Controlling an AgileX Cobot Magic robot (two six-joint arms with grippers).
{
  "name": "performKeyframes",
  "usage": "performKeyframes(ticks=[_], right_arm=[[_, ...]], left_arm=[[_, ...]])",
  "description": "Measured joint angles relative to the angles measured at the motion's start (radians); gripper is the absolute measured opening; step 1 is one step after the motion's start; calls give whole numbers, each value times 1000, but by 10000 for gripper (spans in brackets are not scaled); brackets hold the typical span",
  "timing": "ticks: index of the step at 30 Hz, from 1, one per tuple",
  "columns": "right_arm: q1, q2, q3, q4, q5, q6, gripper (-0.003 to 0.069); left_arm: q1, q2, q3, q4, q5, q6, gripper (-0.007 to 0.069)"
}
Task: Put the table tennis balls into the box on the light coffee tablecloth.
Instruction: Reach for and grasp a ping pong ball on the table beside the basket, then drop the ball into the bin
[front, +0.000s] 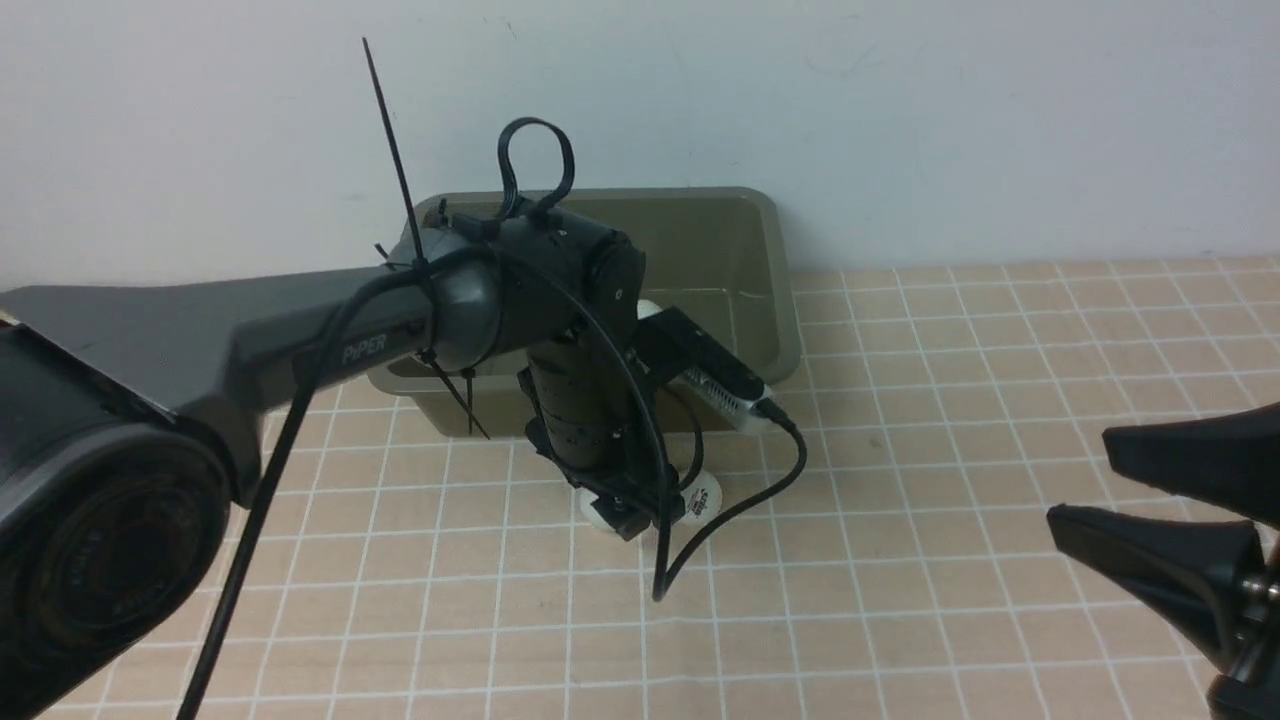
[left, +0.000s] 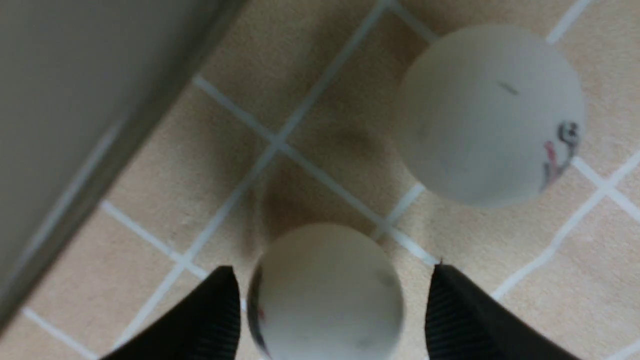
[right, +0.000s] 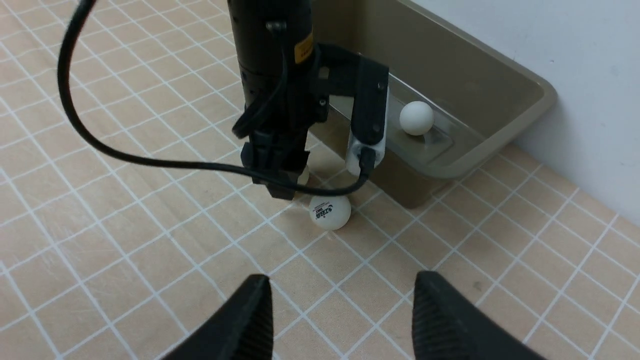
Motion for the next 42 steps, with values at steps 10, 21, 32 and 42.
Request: performKeyframes(ticks=[10,21,32,42], right_arm=[[0,0,0,1,4,0,358],[0,1,0,3,9,0,358],[0,1,0,32,11,-8,358],[0,12,0,33,37,-15,358]], left_arm=[[0,-32,-56,-20,82,8,319],[79,-145,-299,-120,66,125,319],[296,-56,-324,-286,100,209,484],[245,-280,-439,-487,319,210,471]])
